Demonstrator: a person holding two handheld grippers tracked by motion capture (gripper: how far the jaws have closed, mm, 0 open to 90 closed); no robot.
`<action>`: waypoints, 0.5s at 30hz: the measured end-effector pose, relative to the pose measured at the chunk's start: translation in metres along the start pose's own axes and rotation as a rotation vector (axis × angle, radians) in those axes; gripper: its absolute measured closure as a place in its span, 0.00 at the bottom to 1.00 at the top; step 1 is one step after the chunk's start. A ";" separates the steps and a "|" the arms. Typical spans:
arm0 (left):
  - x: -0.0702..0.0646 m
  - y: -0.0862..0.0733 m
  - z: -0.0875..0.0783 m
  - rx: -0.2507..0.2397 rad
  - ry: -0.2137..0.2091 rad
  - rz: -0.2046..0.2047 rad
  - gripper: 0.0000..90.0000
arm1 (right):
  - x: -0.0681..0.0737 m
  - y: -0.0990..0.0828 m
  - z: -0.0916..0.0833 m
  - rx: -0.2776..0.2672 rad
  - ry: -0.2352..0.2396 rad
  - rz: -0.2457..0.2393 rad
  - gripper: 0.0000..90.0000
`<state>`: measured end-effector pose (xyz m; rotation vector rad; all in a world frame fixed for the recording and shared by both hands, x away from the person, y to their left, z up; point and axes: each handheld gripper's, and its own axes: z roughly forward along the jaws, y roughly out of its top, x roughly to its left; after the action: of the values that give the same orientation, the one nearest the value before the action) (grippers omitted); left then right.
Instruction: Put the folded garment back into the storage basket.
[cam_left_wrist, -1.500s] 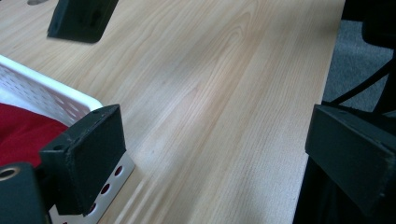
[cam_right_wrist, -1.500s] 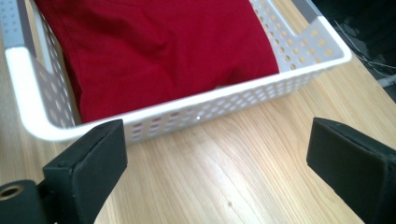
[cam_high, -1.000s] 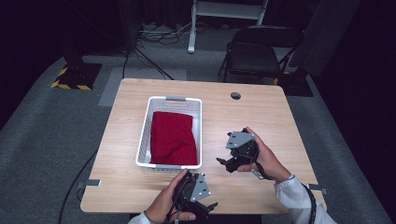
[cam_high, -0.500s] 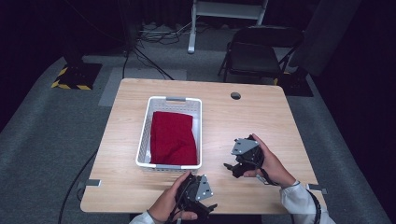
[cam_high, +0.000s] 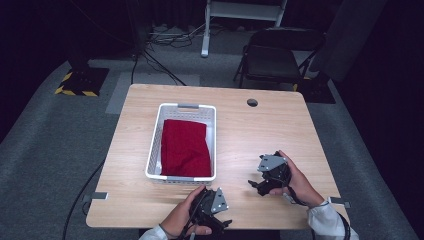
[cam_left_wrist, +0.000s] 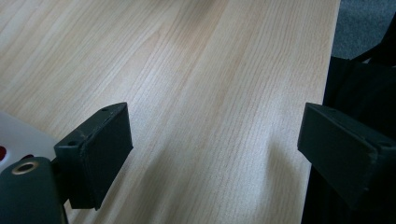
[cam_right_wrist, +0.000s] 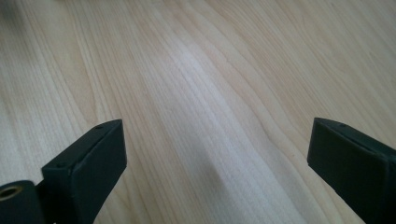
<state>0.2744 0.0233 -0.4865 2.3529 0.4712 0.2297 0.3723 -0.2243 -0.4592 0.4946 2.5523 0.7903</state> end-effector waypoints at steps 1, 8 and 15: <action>0.001 -0.001 0.000 0.001 -0.003 -0.008 0.11 | 0.000 -0.002 0.000 0.001 0.002 0.007 0.05; 0.004 -0.003 0.002 0.002 -0.027 -0.023 0.11 | 0.001 -0.020 -0.001 0.005 0.018 0.047 0.05; 0.006 -0.007 0.007 0.022 -0.033 -0.030 0.10 | 0.001 -0.035 -0.002 0.012 0.030 0.083 0.05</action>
<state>0.2805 0.0258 -0.4962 2.3660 0.4946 0.1726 0.3634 -0.2519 -0.4786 0.5999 2.5800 0.8170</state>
